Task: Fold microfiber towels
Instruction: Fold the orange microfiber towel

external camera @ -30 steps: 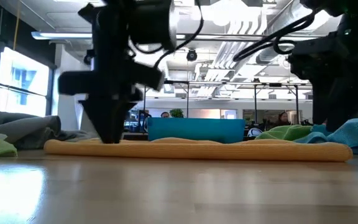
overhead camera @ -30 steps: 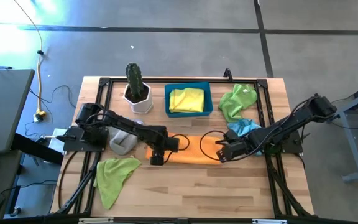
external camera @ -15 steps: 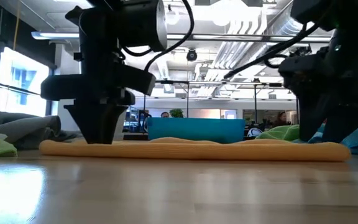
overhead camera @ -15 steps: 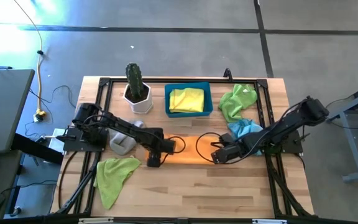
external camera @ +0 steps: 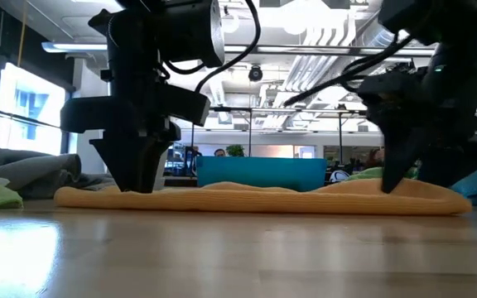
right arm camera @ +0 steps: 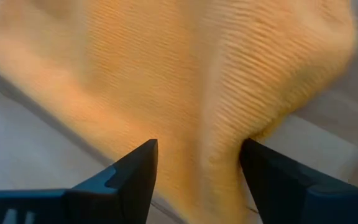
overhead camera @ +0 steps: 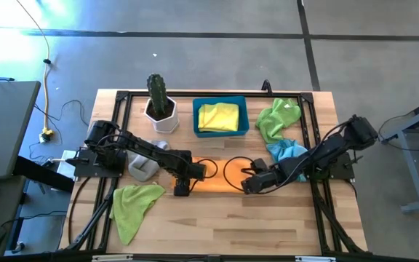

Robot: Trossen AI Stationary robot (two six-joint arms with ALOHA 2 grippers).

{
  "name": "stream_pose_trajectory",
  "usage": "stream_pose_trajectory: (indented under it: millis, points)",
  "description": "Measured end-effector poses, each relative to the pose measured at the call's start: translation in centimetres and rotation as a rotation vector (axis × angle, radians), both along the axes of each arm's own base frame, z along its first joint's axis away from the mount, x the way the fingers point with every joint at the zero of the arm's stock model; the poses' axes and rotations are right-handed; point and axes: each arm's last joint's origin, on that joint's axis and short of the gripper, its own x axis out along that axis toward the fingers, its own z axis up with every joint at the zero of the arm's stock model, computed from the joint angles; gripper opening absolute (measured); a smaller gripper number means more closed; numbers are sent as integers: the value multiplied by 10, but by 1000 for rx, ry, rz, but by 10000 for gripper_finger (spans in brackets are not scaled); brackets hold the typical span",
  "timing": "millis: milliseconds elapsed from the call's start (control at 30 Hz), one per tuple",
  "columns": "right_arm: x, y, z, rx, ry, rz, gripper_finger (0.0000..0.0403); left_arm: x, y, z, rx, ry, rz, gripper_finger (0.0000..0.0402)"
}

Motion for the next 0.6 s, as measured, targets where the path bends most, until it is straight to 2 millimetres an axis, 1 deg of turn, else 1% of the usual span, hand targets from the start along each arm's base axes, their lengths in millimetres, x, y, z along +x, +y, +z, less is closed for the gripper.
stream_pose_trajectory:
  millis: [133,267,367,500,600]
  points:
    - [-12,-5,8,-11,59,-12,206,0,0,0,0,3,0,156]
    - [-24,-9,9,-32,153,-69,194,0,0,0,0,4,0,156]
    - [-22,-9,10,-20,132,-81,193,0,0,0,0,5,0,156]
    - [-14,-6,12,-14,48,-89,193,0,0,0,0,6,0,156]
    - [-16,-8,10,-41,69,-111,193,-1,0,-1,1,7,0,156]
